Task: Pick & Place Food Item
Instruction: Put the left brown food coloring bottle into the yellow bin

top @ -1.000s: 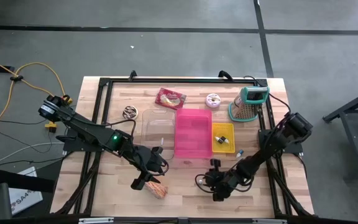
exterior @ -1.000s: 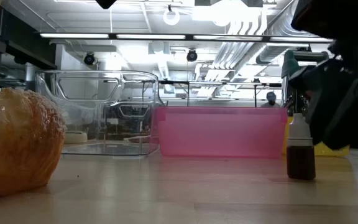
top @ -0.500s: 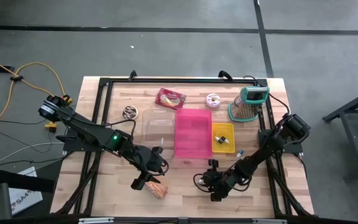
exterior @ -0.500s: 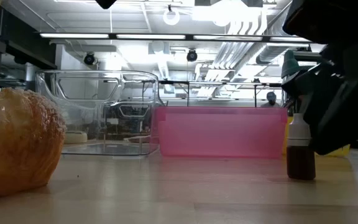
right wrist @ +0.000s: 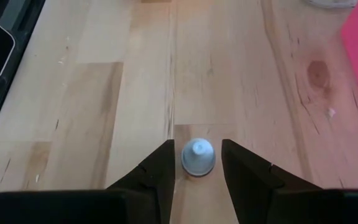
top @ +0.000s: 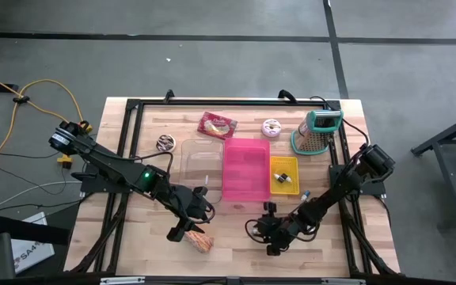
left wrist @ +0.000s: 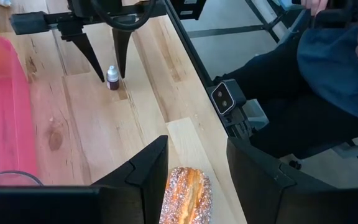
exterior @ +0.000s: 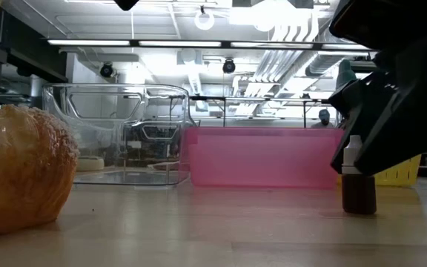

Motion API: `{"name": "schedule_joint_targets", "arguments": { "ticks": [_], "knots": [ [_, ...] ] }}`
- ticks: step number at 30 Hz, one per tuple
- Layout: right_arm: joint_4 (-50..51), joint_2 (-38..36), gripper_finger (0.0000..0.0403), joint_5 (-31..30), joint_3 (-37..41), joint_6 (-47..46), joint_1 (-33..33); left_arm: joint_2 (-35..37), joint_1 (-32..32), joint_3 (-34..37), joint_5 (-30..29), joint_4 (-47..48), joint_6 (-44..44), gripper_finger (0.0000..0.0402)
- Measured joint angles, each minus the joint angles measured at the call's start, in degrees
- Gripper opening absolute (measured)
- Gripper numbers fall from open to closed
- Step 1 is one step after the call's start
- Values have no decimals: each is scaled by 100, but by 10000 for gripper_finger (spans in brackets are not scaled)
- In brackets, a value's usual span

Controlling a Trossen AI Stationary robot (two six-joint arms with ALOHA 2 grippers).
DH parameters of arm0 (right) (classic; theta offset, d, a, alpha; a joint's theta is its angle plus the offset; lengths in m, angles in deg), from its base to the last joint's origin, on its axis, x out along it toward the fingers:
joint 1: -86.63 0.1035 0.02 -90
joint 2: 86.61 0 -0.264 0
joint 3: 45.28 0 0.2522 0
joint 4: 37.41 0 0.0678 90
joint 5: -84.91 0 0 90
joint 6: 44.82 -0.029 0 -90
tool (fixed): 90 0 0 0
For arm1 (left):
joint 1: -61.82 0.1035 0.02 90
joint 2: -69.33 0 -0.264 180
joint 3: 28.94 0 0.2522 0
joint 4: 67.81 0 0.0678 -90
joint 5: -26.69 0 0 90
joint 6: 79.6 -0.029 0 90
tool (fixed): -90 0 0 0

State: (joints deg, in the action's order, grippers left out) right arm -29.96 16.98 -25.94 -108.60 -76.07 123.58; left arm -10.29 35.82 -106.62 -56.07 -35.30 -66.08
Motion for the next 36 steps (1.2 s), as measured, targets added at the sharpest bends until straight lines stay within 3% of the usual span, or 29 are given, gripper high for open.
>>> {"name": "schedule_joint_targets", "arguments": {
  "ticks": [15,36],
  "knots": [
    [2,-4,67,4,0,2,0,0,0,0,0,0,0,159],
    [2,-7,62,-7,0,4,0,0,0,0,0,2,0,159]
  ]
}}
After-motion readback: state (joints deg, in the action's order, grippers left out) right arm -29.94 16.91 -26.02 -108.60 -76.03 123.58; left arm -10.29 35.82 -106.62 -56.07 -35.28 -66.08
